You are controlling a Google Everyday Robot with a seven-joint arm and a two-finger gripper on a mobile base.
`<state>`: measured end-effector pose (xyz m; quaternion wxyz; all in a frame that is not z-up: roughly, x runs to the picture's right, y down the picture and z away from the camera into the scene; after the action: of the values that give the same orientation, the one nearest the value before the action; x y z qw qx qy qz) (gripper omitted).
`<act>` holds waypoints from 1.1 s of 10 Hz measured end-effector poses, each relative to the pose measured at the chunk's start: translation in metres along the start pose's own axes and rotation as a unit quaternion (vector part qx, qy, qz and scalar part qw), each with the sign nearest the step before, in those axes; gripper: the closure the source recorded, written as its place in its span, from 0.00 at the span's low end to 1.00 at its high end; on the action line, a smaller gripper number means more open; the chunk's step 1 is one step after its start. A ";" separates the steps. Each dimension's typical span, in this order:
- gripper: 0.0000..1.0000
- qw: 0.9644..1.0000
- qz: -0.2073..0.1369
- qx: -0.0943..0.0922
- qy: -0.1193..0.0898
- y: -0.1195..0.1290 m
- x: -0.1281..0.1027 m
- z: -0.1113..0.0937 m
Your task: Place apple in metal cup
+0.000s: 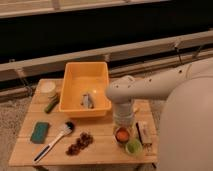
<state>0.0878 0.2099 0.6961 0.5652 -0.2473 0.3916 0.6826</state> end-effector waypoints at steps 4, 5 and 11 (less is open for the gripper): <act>0.20 1.000 0.003 -0.004 -0.003 0.000 0.000 -0.002; 0.20 1.000 0.004 -0.004 -0.005 0.000 0.000 -0.003; 0.20 0.998 -0.009 -0.039 -0.052 0.012 -0.013 -0.041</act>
<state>0.0749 0.1683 0.6857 0.5806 -0.2371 0.3325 0.7044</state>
